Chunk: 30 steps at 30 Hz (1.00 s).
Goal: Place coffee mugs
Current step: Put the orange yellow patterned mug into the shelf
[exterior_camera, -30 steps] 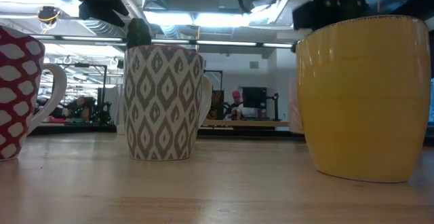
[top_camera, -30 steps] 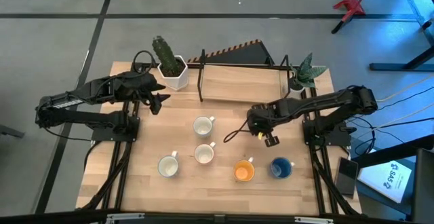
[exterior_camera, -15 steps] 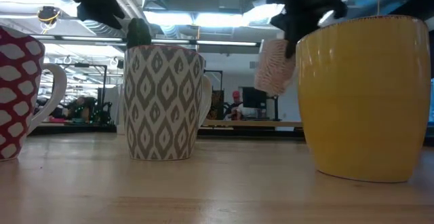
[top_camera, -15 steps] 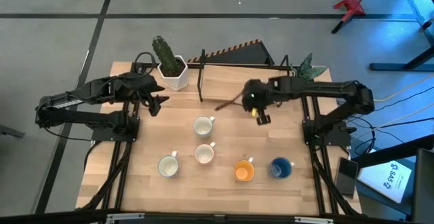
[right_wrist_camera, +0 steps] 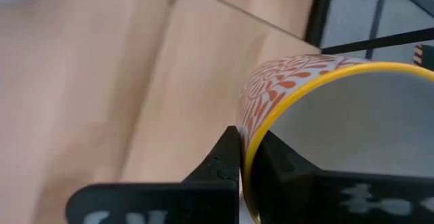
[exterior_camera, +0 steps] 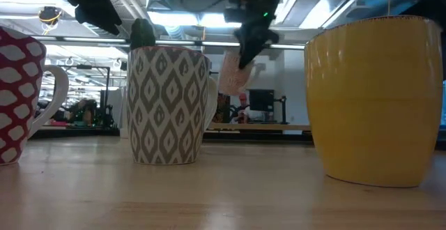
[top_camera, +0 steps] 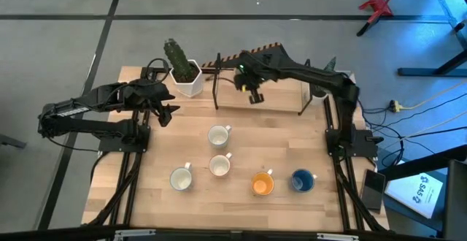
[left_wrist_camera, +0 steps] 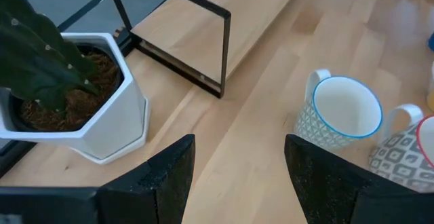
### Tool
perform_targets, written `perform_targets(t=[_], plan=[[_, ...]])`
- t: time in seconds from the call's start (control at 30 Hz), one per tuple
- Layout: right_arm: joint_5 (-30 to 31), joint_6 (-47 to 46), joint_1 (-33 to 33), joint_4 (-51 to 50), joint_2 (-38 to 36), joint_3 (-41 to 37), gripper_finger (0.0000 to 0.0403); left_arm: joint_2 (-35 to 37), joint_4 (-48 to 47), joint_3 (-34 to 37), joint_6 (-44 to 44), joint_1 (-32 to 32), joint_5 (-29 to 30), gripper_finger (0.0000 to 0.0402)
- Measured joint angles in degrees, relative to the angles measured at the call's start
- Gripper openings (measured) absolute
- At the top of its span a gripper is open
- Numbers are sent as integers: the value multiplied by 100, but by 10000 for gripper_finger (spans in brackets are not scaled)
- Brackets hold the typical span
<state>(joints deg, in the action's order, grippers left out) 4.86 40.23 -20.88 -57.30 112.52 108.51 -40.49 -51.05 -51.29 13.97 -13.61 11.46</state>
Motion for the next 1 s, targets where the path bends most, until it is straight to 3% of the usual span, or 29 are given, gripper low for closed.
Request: perform_targets(t=[0.3, 0.6, 1.0], plan=[[-30, 274, 32, -158, 648, 384, 0, 0, -124, 2, -172, 2, 19, 222], [167, 375, -83, -307, 803, 389, 0, 2, -124, 2, -214, 1, 46, 222], [-56, 454, -249, -275, 956, 389, 0, 0, -124, 2, -214, 2, 109, 222]])
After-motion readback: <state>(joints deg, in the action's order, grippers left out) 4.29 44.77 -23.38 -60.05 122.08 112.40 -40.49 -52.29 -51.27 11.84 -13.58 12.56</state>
